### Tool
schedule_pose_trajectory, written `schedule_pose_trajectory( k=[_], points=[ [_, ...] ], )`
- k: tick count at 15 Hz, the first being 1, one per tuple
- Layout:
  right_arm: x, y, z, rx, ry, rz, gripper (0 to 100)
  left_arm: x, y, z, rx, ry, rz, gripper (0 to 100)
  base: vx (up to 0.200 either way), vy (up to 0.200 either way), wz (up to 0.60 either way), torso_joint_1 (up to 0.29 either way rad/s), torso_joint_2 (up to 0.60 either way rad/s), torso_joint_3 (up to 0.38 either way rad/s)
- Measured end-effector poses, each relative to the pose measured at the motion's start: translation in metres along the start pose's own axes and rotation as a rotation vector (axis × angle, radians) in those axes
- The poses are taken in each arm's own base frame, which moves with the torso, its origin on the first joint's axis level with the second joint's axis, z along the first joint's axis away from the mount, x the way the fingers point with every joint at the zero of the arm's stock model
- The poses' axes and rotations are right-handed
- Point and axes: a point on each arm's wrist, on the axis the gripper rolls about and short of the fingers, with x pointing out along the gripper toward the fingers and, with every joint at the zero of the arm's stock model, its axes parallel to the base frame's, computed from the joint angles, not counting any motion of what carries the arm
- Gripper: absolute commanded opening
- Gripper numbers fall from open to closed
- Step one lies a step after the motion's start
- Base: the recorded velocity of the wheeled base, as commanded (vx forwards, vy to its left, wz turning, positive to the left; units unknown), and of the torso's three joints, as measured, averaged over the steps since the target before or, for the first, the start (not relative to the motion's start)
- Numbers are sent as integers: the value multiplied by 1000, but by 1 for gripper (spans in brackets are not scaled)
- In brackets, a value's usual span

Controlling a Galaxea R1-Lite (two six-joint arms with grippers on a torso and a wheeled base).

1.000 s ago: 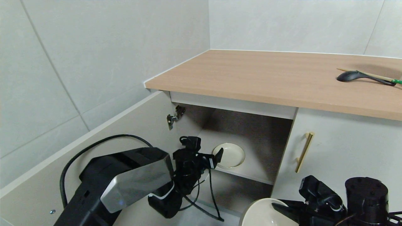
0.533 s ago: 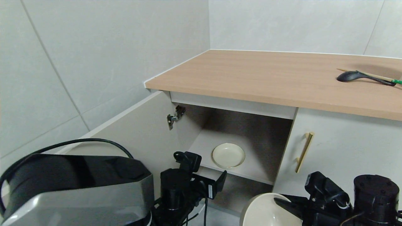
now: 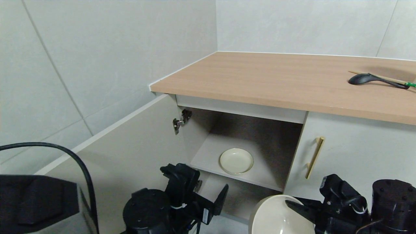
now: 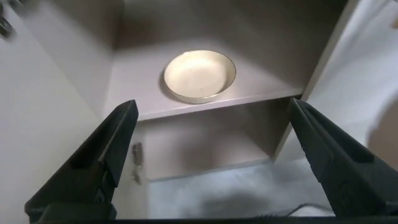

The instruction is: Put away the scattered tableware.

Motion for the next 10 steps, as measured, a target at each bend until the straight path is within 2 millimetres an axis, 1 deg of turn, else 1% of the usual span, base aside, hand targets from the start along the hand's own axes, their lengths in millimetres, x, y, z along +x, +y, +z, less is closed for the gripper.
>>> schedule_pose_trajectory(
  k=[1,2,3,5,6,8,10],
  points=[
    [0,0,0,3,-1,-1,0,-9,2,5,24,-12,-11,100,0,0,0,0,0,0],
    [0,1,1,2,-3,3,0,-23,4,13,59,-35,-32,100,0,0,0,0,0,0],
    [0,4,1,-2,-4,18,0,-39,8,19,111,-58,-56,100,0,0,0,0,0,0],
    [3,14,2,-14,-5,68,0,-64,18,26,213,-91,-77,100,0,0,0,0,0,0],
    [6,22,1,-22,3,104,0,-72,21,28,218,-106,-78,100,0,0,0,0,0,0],
    [14,34,-4,-35,33,158,0,-80,24,32,260,-128,-75,100,0,0,0,0,0,0],
    [30,40,-4,-44,29,176,0,-85,27,35,287,-148,-69,100,0,0,0,0,0,0]
  ],
)
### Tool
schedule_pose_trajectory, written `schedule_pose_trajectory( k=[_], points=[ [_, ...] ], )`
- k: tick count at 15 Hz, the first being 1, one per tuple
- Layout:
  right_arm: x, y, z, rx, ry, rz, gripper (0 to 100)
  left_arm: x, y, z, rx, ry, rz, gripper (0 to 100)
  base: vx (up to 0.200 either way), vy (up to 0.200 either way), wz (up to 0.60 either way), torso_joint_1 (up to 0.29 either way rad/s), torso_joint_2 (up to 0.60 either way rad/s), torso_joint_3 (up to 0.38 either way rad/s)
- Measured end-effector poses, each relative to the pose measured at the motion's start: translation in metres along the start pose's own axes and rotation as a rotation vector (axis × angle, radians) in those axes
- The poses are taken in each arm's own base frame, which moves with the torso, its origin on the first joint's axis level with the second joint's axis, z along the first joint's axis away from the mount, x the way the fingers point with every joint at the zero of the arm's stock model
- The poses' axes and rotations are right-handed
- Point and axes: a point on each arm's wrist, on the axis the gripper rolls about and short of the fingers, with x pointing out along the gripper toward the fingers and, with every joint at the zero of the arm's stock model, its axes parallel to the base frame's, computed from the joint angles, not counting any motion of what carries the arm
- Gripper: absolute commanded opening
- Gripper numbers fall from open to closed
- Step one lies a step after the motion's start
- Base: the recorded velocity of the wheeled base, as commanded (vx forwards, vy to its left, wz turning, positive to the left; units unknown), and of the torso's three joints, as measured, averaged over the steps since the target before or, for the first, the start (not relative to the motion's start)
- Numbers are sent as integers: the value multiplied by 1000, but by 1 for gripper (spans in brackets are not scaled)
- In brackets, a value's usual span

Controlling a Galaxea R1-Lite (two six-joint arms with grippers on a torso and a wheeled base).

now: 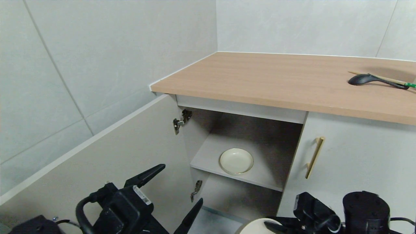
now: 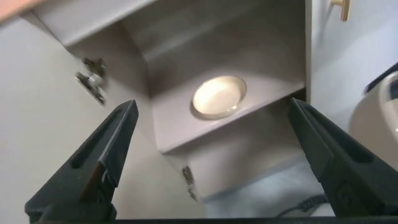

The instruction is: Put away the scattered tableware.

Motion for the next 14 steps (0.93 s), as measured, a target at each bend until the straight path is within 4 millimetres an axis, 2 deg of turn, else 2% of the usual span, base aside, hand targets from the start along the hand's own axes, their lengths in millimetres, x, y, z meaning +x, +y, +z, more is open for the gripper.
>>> schedule_pose_trajectory(
  k=[3,6,8,14],
  points=[
    [35,2,9,53,-51,-38,0,-10,6,6,-1,-37,9,100,0,0,0,0,0,0],
    [72,13,20,163,-106,-244,0,-14,7,10,-6,-79,-35,100,0,0,0,0,0,0],
    [96,18,21,214,-137,-307,0,-16,9,11,-7,-96,-45,100,0,0,0,0,0,0],
    [127,19,21,223,-184,-304,0,-12,16,11,-11,-91,-1,100,0,0,0,0,0,0]
  ],
)
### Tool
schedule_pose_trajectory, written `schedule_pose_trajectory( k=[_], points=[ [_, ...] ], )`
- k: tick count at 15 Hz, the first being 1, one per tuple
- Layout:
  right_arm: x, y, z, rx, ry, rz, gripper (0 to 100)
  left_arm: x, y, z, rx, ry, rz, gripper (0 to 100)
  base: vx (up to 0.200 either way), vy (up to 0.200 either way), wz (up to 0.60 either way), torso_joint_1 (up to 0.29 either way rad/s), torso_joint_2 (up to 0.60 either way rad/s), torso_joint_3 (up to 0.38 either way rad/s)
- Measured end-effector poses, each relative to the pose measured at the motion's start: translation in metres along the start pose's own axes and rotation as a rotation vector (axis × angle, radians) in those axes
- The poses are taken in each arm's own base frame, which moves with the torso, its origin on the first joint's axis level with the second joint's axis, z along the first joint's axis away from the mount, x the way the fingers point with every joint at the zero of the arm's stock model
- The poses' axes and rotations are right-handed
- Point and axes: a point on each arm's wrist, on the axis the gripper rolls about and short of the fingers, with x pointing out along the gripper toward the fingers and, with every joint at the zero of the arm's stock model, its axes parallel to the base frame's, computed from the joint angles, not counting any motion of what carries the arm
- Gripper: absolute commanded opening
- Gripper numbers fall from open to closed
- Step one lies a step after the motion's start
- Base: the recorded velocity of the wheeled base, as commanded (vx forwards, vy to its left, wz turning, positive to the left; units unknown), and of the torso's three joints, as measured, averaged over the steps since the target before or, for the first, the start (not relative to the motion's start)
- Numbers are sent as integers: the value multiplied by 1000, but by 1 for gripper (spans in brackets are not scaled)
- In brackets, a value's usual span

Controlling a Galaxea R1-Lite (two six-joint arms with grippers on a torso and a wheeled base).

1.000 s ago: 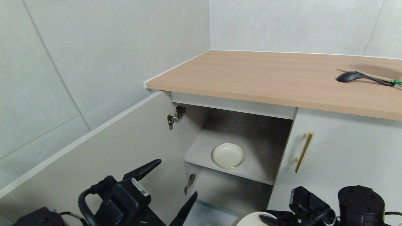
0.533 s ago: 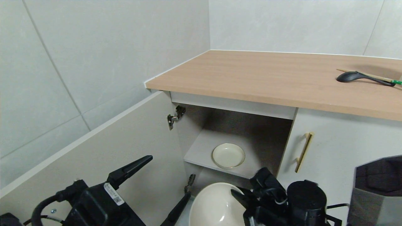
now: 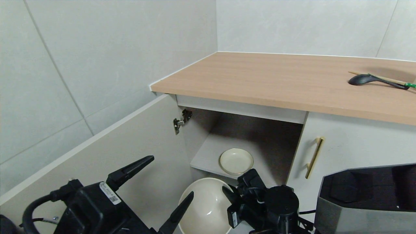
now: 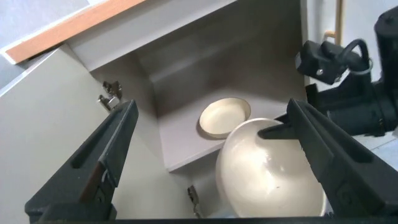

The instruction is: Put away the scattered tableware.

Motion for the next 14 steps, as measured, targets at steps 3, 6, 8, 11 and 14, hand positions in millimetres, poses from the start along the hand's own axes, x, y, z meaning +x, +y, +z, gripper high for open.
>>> schedule_pose_trajectory(
  k=[3,6,8,11,14],
  points=[
    [23,-4,0,14,-52,-60,0,-1,0,-1,0,4,1,100,0,0,0,0,0,0],
    [52,-18,4,41,-111,-150,0,-1,0,-1,-1,8,0,100,0,0,0,0,0,0],
    [68,-31,2,81,-114,-240,0,0,0,-2,-2,10,0,100,0,0,0,0,0,0],
    [82,-52,-1,116,-125,-321,0,1,-1,-2,-3,9,-1,100,0,0,0,0,0,0],
    [84,-64,-2,129,-131,-363,0,2,-1,-2,-3,10,-1,100,0,0,0,0,0,0]
  ],
)
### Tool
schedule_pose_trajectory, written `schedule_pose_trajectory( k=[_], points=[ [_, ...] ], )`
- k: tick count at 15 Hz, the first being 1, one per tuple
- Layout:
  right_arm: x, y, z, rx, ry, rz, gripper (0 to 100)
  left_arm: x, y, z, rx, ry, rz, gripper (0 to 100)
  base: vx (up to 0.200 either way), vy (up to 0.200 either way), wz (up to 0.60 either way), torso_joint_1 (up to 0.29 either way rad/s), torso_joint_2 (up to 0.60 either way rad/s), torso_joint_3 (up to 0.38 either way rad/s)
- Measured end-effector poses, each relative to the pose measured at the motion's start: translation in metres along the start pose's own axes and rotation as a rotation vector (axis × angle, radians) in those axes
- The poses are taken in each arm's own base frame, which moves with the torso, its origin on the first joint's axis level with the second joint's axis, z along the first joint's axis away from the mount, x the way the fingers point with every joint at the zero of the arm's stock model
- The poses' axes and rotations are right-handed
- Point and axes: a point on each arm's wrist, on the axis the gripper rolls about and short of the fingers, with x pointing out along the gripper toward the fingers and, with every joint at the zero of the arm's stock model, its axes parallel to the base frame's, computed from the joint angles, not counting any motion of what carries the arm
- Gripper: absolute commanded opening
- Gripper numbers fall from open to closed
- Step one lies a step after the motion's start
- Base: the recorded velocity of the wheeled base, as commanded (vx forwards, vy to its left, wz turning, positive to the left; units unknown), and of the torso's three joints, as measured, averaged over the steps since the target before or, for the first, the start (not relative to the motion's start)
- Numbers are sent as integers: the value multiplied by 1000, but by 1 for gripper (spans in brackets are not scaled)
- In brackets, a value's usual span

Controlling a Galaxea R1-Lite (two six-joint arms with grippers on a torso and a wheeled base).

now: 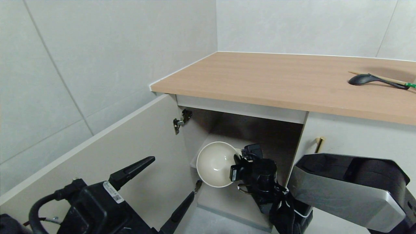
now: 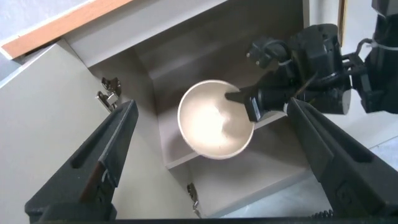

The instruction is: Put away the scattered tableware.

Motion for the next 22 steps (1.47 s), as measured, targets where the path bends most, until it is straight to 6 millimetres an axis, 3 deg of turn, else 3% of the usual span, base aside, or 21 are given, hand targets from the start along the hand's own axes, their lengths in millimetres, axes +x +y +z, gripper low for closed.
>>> schedule_pose_trajectory(
  k=[8,15,19,22],
  points=[
    [4,-4,7,30,-26,-22,0,2,0,1,-2,-3,5,100,0,0,0,0,0,0],
    [1,-10,17,47,-38,-51,0,17,4,1,5,-1,45,100,0,0,0,0,0,0],
    [-30,-16,33,20,-5,-38,0,48,9,3,-58,-17,111,100,0,0,0,0,0,0],
    [-60,-25,46,2,32,-41,0,75,0,-16,-57,70,152,100,0,0,0,0,0,0]
  ],
)
